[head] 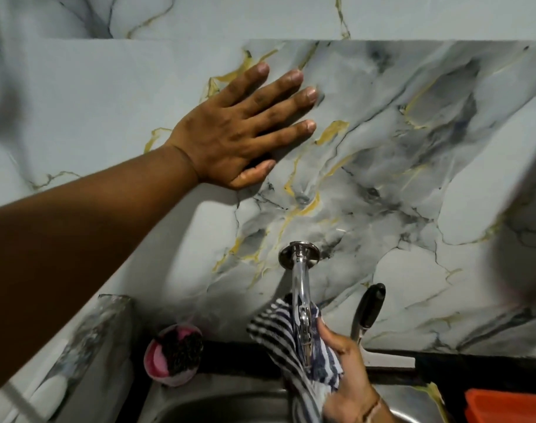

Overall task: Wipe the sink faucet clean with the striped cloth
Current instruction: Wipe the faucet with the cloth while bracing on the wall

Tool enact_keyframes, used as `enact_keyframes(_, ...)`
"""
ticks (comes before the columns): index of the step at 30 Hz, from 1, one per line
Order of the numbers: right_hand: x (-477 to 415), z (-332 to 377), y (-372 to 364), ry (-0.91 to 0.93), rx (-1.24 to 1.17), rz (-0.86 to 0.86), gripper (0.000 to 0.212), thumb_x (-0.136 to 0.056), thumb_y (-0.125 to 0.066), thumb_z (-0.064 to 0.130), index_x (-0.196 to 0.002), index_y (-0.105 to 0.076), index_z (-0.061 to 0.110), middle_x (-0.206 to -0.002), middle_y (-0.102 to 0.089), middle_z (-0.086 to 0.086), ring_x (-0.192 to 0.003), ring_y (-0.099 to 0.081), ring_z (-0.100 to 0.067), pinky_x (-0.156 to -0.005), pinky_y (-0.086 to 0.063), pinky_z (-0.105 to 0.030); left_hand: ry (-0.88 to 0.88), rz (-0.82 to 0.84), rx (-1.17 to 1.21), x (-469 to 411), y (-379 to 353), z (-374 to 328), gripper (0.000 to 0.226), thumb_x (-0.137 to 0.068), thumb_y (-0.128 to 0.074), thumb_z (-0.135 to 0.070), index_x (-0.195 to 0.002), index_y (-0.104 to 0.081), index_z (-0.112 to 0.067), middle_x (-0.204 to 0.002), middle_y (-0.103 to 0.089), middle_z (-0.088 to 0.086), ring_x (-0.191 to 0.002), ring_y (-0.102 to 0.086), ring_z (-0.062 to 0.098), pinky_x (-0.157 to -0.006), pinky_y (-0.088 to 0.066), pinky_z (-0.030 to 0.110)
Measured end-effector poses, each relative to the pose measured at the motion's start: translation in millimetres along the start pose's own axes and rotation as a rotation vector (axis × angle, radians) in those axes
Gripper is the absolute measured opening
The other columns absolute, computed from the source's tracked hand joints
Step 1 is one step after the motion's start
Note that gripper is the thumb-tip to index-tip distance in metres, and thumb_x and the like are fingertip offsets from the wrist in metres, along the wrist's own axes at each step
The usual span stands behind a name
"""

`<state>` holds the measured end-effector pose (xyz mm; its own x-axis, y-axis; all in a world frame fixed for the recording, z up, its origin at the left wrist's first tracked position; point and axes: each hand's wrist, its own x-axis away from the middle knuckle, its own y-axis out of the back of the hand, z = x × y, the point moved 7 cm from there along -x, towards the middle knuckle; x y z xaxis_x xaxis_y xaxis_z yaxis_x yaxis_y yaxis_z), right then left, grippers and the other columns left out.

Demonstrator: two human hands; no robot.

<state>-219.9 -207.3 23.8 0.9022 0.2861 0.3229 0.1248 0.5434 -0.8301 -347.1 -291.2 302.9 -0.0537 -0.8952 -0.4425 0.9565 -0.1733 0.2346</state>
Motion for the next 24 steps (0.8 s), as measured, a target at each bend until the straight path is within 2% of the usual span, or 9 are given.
enact_keyframes(4,-22,24,-18,0.016,0.003,-0.024,0.042,-0.095,-0.052,0.031,-0.112,-0.066,-0.005,-0.086,-0.075,-0.026,-0.074,-0.074,-0.037,-0.063,-0.061,-0.044,0.005,-0.009,-0.001,0,0,3,0.068,-0.095,-0.037,-0.042,-0.156,-0.025,-0.014,-0.161,-0.029,0.019,-0.148,-0.026,0.040,-0.118,-0.021,0.057)
enact_keyframes(6,-22,29,-20,0.065,0.013,-0.046,0.044,-0.096,-0.047,0.031,-0.109,-0.069,-0.005,-0.085,-0.076,-0.024,-0.072,-0.075,-0.034,-0.058,-0.062,-0.040,0.003,-0.010,-0.007,0,1,2,0.068,-0.095,-0.037,-0.042,-0.156,-0.026,-0.015,-0.160,-0.029,0.019,-0.148,-0.027,0.040,-0.118,-0.021,0.057)
enact_keyframes(9,5,13,-3,0.069,0.095,-0.084,0.044,-0.086,-0.062,0.031,-0.110,-0.070,-0.004,-0.104,-0.073,-0.027,-0.091,-0.073,-0.037,-0.073,-0.061,-0.043,0.004,-0.011,0.001,0,-1,1,0.068,-0.095,-0.037,-0.042,-0.156,-0.026,-0.015,-0.160,-0.030,0.019,-0.148,-0.027,0.040,-0.118,-0.020,0.057)
enact_keyframes(11,17,13,-2,0.099,0.138,-0.049,0.050,-0.064,-0.083,0.034,-0.097,-0.076,-0.001,-0.098,-0.075,-0.025,-0.086,-0.074,-0.036,-0.068,-0.062,-0.046,0.005,-0.007,0.002,0,-1,1,0.067,-0.095,-0.037,-0.042,-0.156,-0.026,-0.015,-0.160,-0.030,0.019,-0.148,-0.027,0.040,-0.118,-0.019,0.056)
enact_keyframes(12,12,18,-3,0.115,0.173,-0.063,0.051,-0.064,-0.083,0.035,-0.099,-0.076,-0.001,-0.100,-0.074,-0.025,-0.089,-0.073,-0.037,-0.073,-0.060,-0.048,0.003,-0.009,-0.001,0,-1,2,0.067,-0.095,-0.038,-0.041,-0.156,-0.026,-0.015,-0.160,-0.030,0.019,-0.148,-0.027,0.040,-0.118,-0.020,0.057)
enact_keyframes(14,-7,36,-12,0.088,0.149,-0.084,0.049,-0.084,-0.061,0.034,-0.118,-0.067,-0.002,-0.114,-0.069,-0.027,-0.104,-0.067,-0.040,-0.089,-0.054,-0.055,0.002,-0.015,0.001,0,0,3,0.067,-0.095,-0.038,-0.041,-0.156,-0.026,-0.014,-0.160,-0.030,0.019,-0.148,-0.027,0.040,-0.118,-0.021,0.057)
enact_keyframes(16,-23,50,-21,0.064,0.100,-0.138,0.052,-0.093,-0.048,0.035,-0.126,-0.061,-0.002,-0.122,-0.065,-0.028,-0.111,-0.063,-0.042,-0.092,-0.050,-0.058,0.008,-0.009,0.005,0,0,2,0.067,-0.095,-0.037,-0.041,-0.156,-0.026,-0.014,-0.160,-0.030,0.019,-0.148,-0.027,0.040,-0.118,-0.021,0.057)
enact_keyframes(21,2,22,-8,0.057,0.008,-0.123,0.048,-0.094,-0.045,0.033,-0.114,-0.069,-0.003,-0.115,-0.068,-0.028,-0.101,-0.068,-0.040,-0.095,-0.048,-0.052,0.004,-0.019,0.004,0,0,2,0.067,-0.096,-0.036,-0.041,-0.156,-0.023,-0.014,-0.161,-0.028,0.019,-0.148,-0.025,0.041,-0.119,-0.017,0.056)
enact_keyframes(24,-14,24,-11,-0.007,0.065,-0.102,0.048,-0.092,-0.051,0.032,-0.122,-0.063,-0.004,-0.114,-0.067,-0.027,-0.107,-0.063,-0.040,-0.106,-0.041,-0.054,0.008,-0.014,0.008,1,1,2,0.067,-0.096,-0.036,-0.041,-0.156,-0.024,-0.014,-0.161,-0.029,0.019,-0.148,-0.026,0.041,-0.119,-0.017,0.056)
